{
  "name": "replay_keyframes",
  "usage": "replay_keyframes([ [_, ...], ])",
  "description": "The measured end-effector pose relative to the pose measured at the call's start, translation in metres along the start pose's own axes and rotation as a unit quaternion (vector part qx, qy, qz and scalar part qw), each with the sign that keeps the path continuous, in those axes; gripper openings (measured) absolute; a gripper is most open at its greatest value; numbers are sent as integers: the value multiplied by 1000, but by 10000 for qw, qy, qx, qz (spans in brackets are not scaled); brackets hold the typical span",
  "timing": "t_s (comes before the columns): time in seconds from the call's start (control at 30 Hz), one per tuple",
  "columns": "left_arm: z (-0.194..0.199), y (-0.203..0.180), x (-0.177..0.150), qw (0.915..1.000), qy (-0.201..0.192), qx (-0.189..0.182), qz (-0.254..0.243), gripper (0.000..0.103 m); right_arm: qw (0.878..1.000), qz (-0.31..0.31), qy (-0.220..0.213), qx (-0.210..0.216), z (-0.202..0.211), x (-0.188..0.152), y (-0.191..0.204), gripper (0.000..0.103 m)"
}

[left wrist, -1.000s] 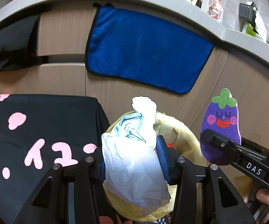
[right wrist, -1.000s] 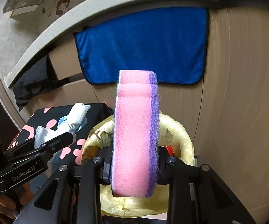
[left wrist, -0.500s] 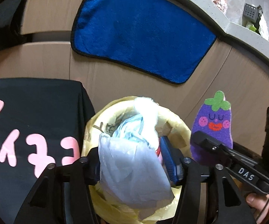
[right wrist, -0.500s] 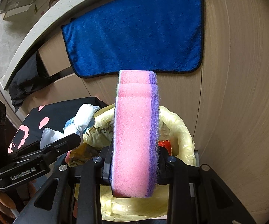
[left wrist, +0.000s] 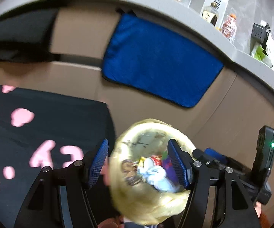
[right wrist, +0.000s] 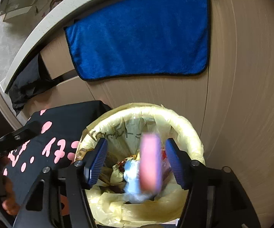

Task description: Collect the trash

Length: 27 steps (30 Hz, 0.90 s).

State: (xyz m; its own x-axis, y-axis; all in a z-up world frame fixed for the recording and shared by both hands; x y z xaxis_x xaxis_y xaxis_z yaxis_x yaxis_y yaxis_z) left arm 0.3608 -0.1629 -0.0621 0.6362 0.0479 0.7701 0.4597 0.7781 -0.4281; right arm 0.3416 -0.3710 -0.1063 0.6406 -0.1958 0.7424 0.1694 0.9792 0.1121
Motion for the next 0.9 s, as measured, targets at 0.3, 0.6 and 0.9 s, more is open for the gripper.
replay_keyframes([
  [0.3,121,-10,-35,9966,-278,647,-428,65,9991,-278,-202,232,96,-23,28,70],
  [0.6,236,-35,-112,9882,-222,1086,-1054,65,9946,538,-878,-97,235,-101,94,73],
  [0.9,314,-33,-143,9796,-664,1600,-1021,65,9919,861,-921,-130,283,-152,148,75],
])
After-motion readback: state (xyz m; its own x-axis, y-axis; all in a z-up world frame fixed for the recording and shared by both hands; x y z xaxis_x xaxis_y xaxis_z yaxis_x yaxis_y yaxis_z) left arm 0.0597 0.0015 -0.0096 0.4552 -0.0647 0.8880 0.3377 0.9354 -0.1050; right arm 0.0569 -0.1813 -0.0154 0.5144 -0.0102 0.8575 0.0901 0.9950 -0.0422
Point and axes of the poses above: each gripper's, at about its wrist camera, not at the fingertips, and z roughly against the way its jaws point, y to its left, x to its top, the point moved 6 cm from there along -z, roughly the way its jaws point, and after that the axes turned 13 degrees about -x, right-handed, at the moved point
